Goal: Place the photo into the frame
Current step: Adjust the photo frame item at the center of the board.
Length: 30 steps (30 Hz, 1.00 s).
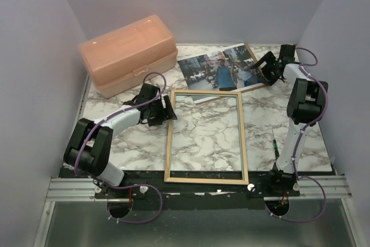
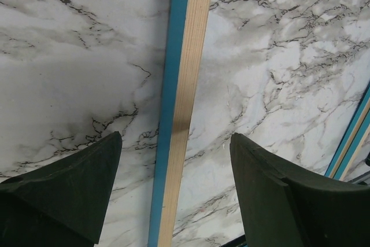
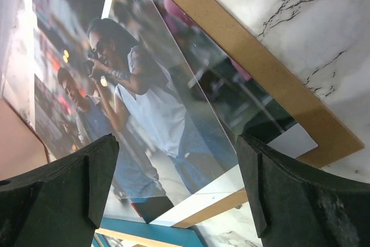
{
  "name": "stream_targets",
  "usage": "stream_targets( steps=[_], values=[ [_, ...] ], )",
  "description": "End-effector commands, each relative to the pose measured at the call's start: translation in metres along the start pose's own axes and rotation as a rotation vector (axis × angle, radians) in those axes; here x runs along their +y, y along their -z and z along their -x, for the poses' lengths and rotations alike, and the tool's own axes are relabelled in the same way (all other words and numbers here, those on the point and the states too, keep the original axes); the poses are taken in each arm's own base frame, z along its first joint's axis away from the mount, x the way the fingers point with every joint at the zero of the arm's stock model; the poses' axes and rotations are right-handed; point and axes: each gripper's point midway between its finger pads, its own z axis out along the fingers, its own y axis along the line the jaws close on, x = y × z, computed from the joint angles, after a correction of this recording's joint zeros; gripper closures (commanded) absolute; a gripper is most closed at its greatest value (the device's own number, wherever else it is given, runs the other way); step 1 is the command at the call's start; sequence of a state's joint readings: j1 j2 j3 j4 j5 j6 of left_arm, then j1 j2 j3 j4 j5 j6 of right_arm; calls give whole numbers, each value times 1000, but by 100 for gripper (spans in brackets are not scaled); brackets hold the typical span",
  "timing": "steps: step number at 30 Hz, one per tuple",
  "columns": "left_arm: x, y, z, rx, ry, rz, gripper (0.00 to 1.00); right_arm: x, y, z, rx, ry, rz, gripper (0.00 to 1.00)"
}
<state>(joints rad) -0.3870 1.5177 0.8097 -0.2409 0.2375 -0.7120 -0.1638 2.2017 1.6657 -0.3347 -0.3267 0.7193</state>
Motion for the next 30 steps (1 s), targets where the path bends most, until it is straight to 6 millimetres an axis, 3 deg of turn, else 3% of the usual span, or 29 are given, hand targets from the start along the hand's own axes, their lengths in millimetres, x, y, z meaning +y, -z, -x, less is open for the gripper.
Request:
stream_targets(
  steps=[1,7,14,17,22,30],
  values=[
    [8,-5,2,-11,-21,24,24,-29,-7,1,-5,32,-113,9],
    [8,-8,1,-2,-22,19,24,-40,-4,-11,24,70,-136,9],
    [6,-9,-1,8,-18,5,25,-32,-3,-59,198,40,13,10],
    [5,-10,-1,9,-14,-1,25,-22,5,-77,252,16,105,11],
    [3,-11,-3,19,-10,-15,26,-2,21,-88,289,-10,225,11],
    [22,-11,-6,28,-4,87,47,40,48,-82,289,-27,414,11]
  ],
)
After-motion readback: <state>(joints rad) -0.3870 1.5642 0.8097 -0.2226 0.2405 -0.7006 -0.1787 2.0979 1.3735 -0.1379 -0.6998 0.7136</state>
